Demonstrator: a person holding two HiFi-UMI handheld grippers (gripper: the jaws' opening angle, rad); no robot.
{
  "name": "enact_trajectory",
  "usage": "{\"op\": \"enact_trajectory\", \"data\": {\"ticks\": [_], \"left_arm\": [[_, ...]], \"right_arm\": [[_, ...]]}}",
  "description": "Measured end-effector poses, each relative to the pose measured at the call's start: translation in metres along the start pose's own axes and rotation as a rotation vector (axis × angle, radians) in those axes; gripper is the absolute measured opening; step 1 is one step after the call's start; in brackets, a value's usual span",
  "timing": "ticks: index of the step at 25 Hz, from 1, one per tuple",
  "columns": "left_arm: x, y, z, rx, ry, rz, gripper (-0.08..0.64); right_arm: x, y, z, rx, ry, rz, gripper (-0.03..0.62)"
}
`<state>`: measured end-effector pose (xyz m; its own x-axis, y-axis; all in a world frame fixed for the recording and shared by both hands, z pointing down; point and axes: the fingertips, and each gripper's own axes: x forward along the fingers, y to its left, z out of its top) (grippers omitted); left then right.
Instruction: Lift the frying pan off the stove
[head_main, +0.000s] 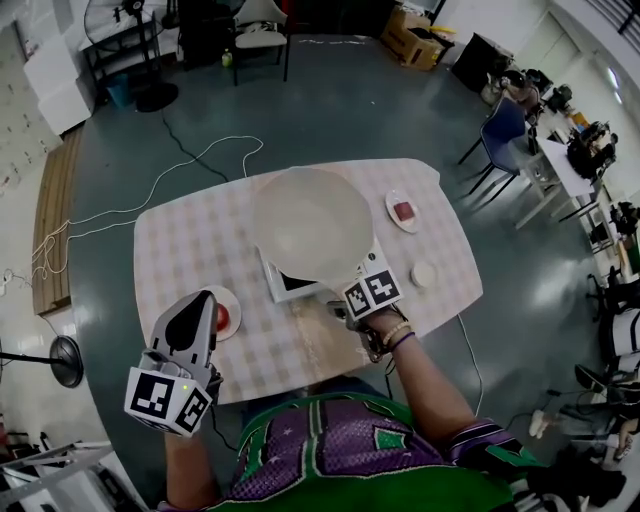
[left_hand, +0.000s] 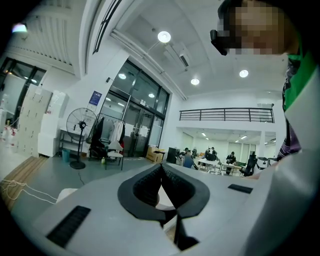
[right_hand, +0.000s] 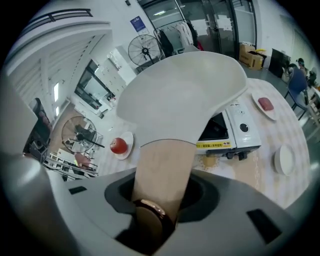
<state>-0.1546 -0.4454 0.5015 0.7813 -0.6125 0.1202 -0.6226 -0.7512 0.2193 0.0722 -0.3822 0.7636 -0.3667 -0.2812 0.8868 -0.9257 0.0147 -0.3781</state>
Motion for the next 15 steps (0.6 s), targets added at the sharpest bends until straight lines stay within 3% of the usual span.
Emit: {"op": "enact_trajectory", "data": {"ticks": [15], "left_arm": [[-0.036, -0.009, 0.002, 0.032, 0.012, 0.048, 0.021]], "right_arm": [[-0.002, 0.001, -0.013, -0.02, -0.084, -0.006, 0.147]]}}
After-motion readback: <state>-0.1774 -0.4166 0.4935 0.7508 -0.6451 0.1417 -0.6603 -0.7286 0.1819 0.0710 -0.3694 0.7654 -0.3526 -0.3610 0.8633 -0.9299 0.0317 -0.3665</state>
